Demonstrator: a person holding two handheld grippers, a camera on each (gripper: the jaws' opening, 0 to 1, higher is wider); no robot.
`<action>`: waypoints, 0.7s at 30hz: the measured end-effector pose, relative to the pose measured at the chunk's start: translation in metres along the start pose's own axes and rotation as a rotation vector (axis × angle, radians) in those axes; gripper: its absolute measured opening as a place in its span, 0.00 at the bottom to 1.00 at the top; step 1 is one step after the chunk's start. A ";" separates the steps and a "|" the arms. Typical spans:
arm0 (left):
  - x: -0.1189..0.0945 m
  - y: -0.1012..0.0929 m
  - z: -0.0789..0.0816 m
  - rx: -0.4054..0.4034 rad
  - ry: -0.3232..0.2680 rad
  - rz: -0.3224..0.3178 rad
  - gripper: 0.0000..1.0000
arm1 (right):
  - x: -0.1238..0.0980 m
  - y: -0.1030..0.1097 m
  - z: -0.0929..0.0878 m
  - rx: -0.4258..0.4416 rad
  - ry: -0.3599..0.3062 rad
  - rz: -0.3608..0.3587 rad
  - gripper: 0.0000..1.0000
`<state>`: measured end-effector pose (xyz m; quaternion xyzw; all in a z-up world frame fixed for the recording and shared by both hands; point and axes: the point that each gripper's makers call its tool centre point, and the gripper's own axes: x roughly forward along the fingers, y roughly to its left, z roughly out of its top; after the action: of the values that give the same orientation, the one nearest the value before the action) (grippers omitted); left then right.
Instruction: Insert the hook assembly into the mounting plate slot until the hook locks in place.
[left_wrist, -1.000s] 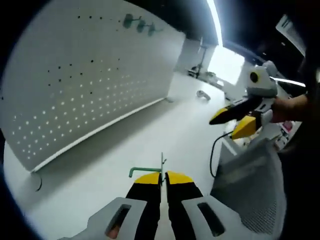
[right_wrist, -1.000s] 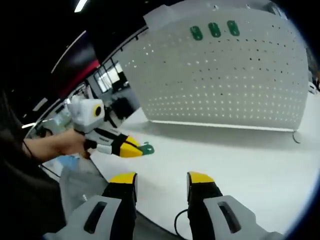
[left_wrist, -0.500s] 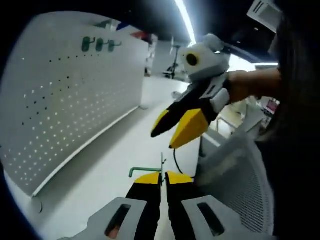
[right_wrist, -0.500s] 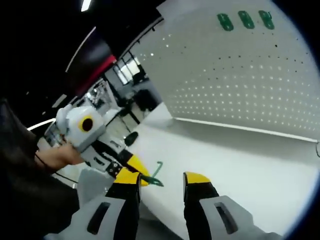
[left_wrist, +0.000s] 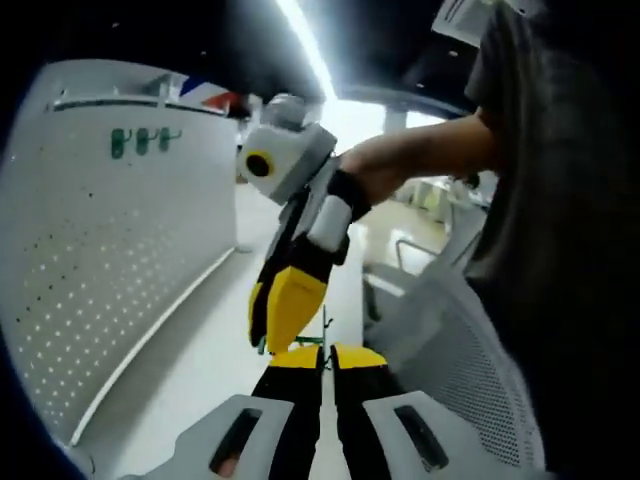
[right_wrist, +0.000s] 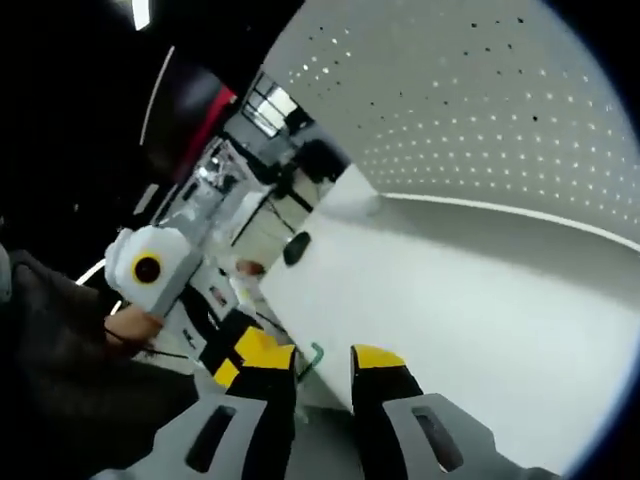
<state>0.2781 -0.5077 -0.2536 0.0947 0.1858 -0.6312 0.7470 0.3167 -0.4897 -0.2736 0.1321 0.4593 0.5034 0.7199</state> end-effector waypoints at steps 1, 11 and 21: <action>0.000 -0.002 0.000 0.016 -0.003 -0.005 0.02 | 0.001 0.003 -0.001 0.034 0.004 0.020 0.19; 0.001 -0.006 -0.001 0.022 -0.005 -0.024 0.03 | 0.001 0.013 -0.001 0.367 -0.035 0.193 0.00; 0.002 0.025 -0.009 -0.258 0.001 0.108 0.16 | -0.003 0.006 0.020 0.184 -0.171 0.056 0.00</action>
<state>0.3012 -0.5018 -0.2650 0.0079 0.2605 -0.5609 0.7858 0.3286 -0.4836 -0.2571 0.2529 0.4367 0.4657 0.7269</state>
